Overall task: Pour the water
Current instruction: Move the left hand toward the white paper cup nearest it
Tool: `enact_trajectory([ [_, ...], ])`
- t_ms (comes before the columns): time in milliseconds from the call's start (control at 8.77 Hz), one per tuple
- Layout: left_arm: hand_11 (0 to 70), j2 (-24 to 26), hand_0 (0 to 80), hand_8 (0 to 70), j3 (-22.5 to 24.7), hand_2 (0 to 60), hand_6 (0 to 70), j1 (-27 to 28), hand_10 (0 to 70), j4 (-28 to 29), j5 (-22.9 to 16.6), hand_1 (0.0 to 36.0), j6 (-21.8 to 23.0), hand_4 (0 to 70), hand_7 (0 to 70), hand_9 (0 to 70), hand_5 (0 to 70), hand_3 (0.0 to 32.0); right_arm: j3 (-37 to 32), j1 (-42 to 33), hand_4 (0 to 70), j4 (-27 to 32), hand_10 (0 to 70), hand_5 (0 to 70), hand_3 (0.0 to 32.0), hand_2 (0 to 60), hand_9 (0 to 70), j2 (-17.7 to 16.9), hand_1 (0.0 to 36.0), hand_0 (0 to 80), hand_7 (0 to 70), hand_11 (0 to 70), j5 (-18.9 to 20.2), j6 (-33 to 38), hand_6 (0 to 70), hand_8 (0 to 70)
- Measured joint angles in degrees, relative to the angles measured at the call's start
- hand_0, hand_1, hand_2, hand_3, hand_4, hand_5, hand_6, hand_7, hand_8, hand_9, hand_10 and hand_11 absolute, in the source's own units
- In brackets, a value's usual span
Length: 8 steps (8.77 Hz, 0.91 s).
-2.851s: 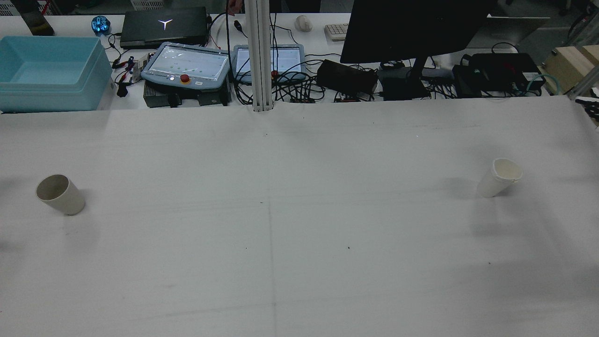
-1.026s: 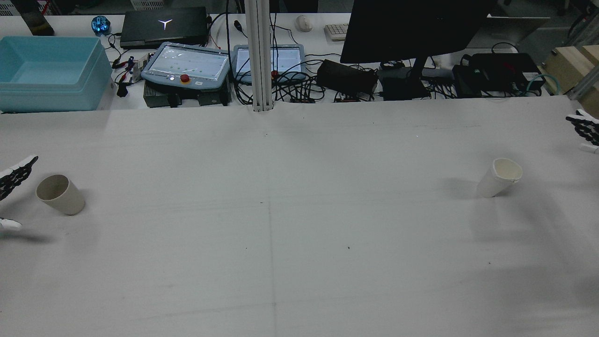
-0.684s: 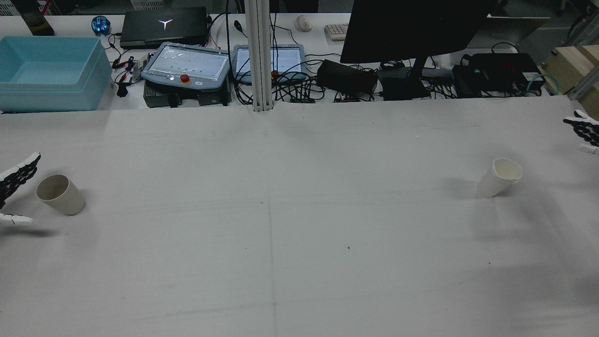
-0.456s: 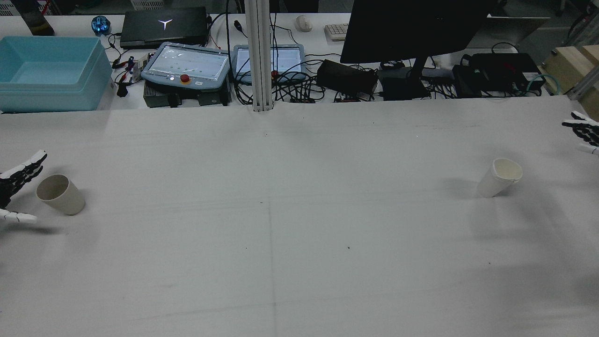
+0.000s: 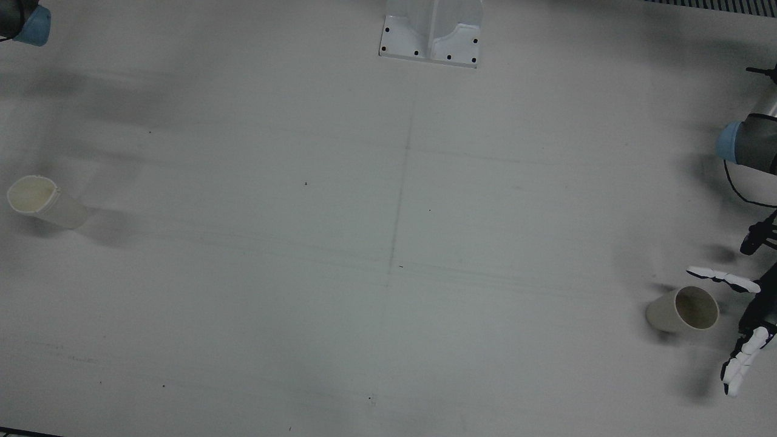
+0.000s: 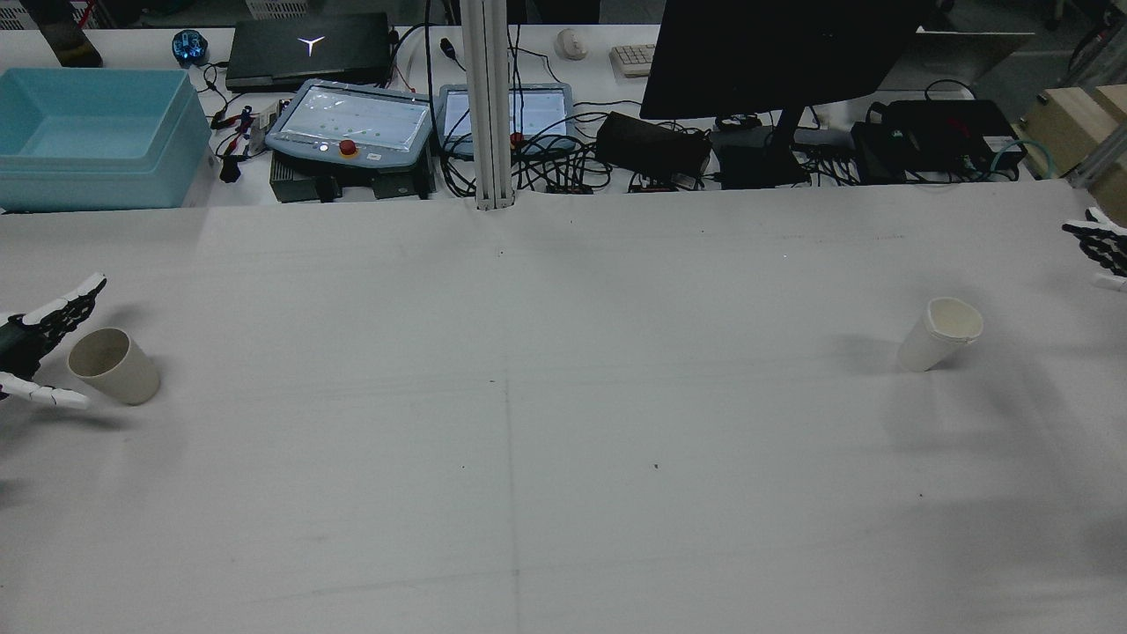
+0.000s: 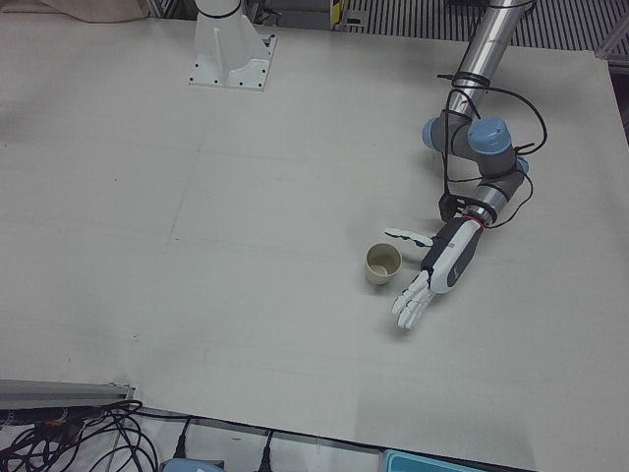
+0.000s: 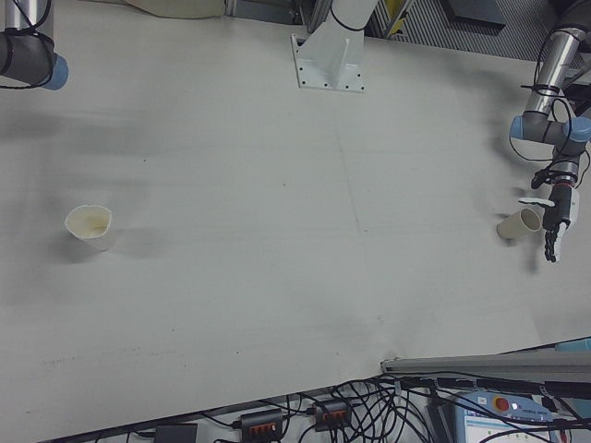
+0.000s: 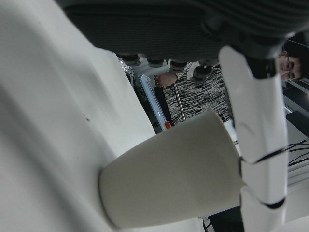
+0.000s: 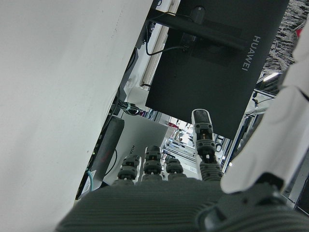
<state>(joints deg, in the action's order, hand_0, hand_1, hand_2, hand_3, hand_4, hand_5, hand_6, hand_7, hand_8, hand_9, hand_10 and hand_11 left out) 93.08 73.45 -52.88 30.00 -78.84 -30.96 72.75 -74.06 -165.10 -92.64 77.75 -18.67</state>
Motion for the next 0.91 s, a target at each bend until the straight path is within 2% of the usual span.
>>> enact_trajectory([
  [684,1.9,0.5,53.5,0.0,0.7,7.7,0.0,0.1,0.0,-2.1,-0.3,18.7,-2.0,12.2,3.2,0.0,0.0,0.0,-0.1,0.0,28.5,0.0,6.3,10.9,0.0,8.6,10.4,-0.1,7.4,44.9,1.7,9.4,0.0,0.0,8.9,10.5],
  [912,1.8,0.6,53.8,0.0,0.8,7.7,0.0,0.8,0.0,-2.3,-0.3,18.8,-2.7,12.8,3.4,0.0,0.0,0.0,-0.2,0.1,25.6,0.0,6.1,10.7,0.0,8.4,10.5,-0.2,7.4,44.7,0.4,9.2,0.0,-0.1,8.5,10.4],
])
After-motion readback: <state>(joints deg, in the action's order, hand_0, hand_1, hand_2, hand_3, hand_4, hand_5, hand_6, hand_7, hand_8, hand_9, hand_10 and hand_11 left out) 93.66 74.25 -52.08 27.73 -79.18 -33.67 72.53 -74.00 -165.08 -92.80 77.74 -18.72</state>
